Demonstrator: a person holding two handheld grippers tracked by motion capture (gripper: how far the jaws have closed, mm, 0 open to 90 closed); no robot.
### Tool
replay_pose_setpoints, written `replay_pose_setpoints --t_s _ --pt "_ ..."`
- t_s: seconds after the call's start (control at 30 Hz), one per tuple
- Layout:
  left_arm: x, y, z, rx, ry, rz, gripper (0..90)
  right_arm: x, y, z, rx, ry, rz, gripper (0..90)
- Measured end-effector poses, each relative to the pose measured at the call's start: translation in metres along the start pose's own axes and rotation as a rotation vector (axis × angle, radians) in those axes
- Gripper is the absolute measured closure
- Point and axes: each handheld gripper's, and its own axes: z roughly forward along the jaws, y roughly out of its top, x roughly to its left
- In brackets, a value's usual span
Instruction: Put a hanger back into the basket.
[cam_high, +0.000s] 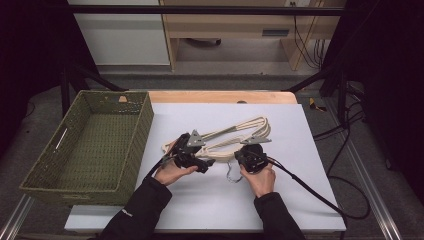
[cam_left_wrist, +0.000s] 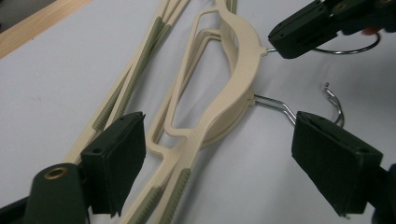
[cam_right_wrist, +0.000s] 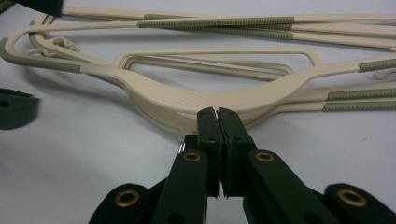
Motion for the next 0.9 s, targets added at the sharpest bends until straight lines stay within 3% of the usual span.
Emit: replay_pose_setpoints --t_s 0.13,0.33,0.43,0.53,0.9 --pt "-0.002 0.004 0.016 0.035 -0.004 0.053 19.6 0.0 0.001 -0.002 -0.004 0.001 -0.002 89.1" --pt "-0.002 0.01 0.033 0.041 0.001 0.072 23.1 0.0 0.002 -0.003 -0.001 0.008 0.0 89.1" --pt "-0.006 0.013 0.042 0.069 0.018 0.118 25.9 0.0 0.002 -0.003 -0.001 0.006 -0.002 89.1" --pt "-0.007 0.014 0.046 0.071 0.017 0.124 27.5 0.0 0.002 -0.004 0.0 0.007 0.003 89.1" --pt "-0.015 0.014 0.059 0.1 0.053 0.187 49.8 0.001 0.004 -0.007 -0.007 0.014 0.005 89.1"
